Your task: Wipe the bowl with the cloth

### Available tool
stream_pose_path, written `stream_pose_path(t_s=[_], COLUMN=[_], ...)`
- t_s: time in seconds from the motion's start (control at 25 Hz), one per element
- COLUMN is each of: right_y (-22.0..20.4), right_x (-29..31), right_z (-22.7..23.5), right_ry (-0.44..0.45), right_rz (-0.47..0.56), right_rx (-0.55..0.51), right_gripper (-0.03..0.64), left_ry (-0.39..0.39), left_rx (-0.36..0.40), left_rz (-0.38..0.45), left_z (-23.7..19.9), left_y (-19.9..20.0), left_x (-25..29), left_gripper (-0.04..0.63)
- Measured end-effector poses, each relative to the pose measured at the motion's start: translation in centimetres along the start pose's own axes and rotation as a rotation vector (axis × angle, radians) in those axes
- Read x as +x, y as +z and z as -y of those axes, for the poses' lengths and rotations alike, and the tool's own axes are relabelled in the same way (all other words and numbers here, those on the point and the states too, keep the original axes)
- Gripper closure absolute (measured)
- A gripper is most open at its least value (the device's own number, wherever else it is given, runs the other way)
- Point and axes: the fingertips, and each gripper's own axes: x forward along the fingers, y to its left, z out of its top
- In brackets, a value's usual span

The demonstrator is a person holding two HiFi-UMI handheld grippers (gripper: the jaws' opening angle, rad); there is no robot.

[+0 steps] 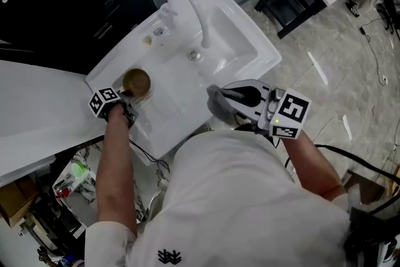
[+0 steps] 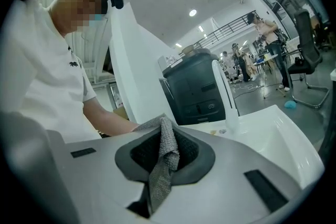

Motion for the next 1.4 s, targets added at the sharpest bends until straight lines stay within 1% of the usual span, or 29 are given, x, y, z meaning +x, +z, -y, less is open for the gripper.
stream_pose_path(t_s=[0.24, 0.52, 0.68, 0.76, 0.92, 1.0, 1.08, 1.16, 1.24, 1.28, 1.4], right_y=[-0.2, -0.4, -0.2, -0.1, 0.1, 0.1, 0.1, 0.0, -0.1, -0.1, 0.0], right_x=[-1.0, -2.6, -3.1, -3.1, -3.2, -3.3, -3.4, -3.4, -3.3, -3.3, -3.8], right_z=[0.2, 0.2, 0.0, -0.1, -0.1, -0.2, -0.3, -0.2, -0.1, -0.1, -0.3], right_ry=[-0.017, -0.026, -0.022, -0.017, 0.002, 0.012, 0.02, 0.027, 0.041, 0.05, 0.081], right_rz=[0.014, 0.021, 0.019, 0.016, 0.008, 0.003, 0.0, -0.002, -0.002, -0.003, -0.019], right_rx=[0.014, 0.016, 0.008, 0.003, -0.016, -0.027, -0.034, -0.042, -0.049, -0.052, -0.078], right_gripper=[0.584, 0.584, 0.584, 0.584, 0.584, 0.584, 0.584, 0.584, 0.584, 0.584, 0.584], left_ry=[0.054, 0.092, 0.108, 0.118, 0.153, 0.183, 0.195, 0.186, 0.151, 0.115, -0.037], left_rx=[0.054, 0.096, 0.112, 0.126, 0.179, 0.217, 0.243, 0.262, 0.276, 0.275, 0.258], left_rz=[-0.006, 0.008, 0.027, 0.04, 0.091, 0.138, 0.192, 0.257, 0.332, 0.371, 0.471], left_z=[0.1, 0.5, 0.7, 0.5, 0.5, 0.6, 0.9, 1.6, 2.8, 3.6, 6.8], left_y=[1.6, 1.9, 2.0, 2.0, 2.1, 2.3, 2.2, 1.9, 1.3, 0.8, -2.0], left_x=[-0.1, 0.0, -0.5, -0.9, -2.4, -3.6, -4.9, -6.2, -7.5, -8.2, -10.1], left_gripper=[0.575, 0.574, 0.526, 0.52, 0.52, 0.52, 0.52, 0.52, 0.522, 0.523, 0.559])
